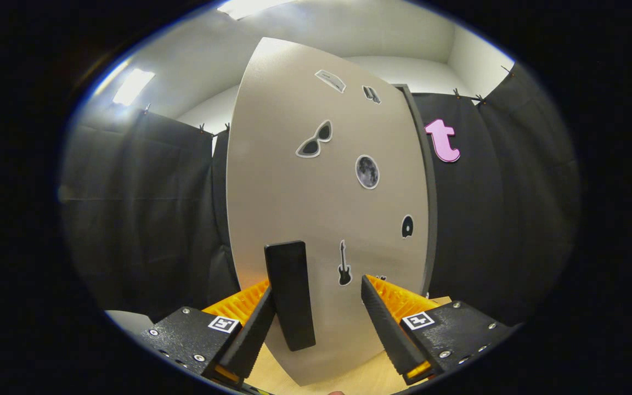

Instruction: Open the shoe cabinet door, grab the shoes and put them into the shoe cabinet, then close the shoe cabinet door.

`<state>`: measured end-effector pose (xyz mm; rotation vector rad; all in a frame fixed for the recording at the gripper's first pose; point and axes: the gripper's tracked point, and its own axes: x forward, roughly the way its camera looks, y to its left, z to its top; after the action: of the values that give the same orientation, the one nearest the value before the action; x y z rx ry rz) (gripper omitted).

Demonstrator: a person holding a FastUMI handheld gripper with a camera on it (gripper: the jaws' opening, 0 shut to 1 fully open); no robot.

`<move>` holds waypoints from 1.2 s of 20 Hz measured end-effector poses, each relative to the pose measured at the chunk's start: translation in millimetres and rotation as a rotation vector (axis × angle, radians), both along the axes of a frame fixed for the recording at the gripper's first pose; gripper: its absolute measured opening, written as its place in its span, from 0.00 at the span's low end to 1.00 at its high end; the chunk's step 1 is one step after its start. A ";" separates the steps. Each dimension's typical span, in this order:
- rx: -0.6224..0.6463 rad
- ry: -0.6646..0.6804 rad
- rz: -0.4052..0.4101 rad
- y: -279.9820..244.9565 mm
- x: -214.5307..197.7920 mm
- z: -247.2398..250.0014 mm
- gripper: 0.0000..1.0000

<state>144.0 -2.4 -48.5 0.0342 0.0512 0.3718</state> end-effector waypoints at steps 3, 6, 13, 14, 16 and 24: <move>-0.001 0.003 0.022 22.1 15.6 -2.1 0.93; -0.002 0.009 0.029 45.7 37.2 -5.9 0.95; -0.008 0.000 -0.008 89.9 84.9 -7.9 0.96; -0.006 0.000 -0.019 94.0 91.5 -8.5 0.96; -0.009 -0.001 -0.041 99.6 101.9 -10.0 0.95; -0.023 -0.024 -0.162 113.7 125.4 -11.4 0.93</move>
<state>269.4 111.3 -59.8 0.0106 0.0291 0.2096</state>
